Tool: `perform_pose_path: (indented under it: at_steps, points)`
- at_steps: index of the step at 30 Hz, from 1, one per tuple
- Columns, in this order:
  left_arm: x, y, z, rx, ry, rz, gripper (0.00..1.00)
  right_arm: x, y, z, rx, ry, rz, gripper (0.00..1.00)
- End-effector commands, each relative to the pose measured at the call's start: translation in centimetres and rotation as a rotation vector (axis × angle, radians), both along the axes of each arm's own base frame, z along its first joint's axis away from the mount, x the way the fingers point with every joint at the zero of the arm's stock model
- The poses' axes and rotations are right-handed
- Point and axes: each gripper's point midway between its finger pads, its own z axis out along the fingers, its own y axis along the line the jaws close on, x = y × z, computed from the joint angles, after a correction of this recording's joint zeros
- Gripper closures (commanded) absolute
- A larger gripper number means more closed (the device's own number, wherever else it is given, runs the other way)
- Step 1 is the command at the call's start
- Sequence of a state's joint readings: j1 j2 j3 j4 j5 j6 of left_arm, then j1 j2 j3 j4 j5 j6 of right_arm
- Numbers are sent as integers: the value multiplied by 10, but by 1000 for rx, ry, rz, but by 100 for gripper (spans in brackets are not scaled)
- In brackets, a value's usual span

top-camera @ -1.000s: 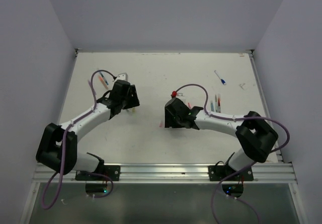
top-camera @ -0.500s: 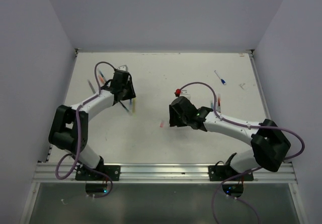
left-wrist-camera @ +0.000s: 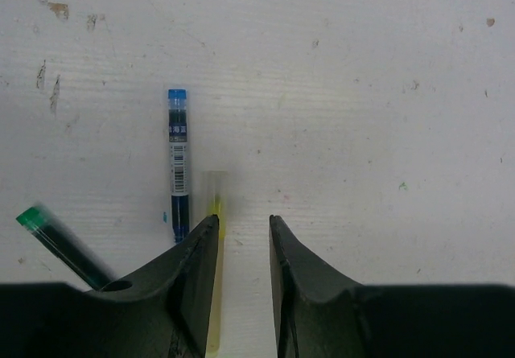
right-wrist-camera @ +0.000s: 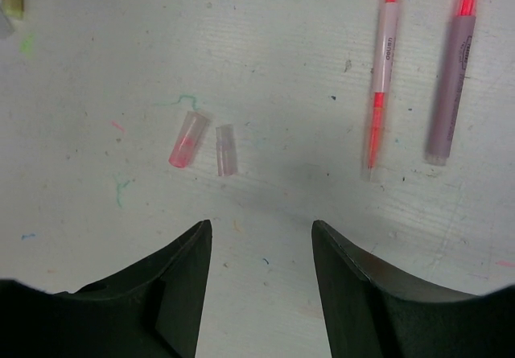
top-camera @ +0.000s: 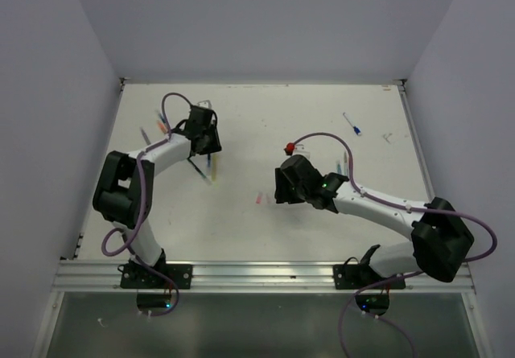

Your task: Open the pen caps

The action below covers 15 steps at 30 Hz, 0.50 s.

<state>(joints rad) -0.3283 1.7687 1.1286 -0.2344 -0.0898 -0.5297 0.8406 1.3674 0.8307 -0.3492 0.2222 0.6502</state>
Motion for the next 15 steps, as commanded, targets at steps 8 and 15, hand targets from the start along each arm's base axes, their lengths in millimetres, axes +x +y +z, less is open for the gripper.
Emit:
perform_pose_path:
  at_steps: [8,15]
  points:
    - [18,0,-8,22,2,0,68,-2,-7,3,22,-7,3,43]
    - [16,1,-16,25,17,9,68,-1,-7,2,33,-5,3,43]
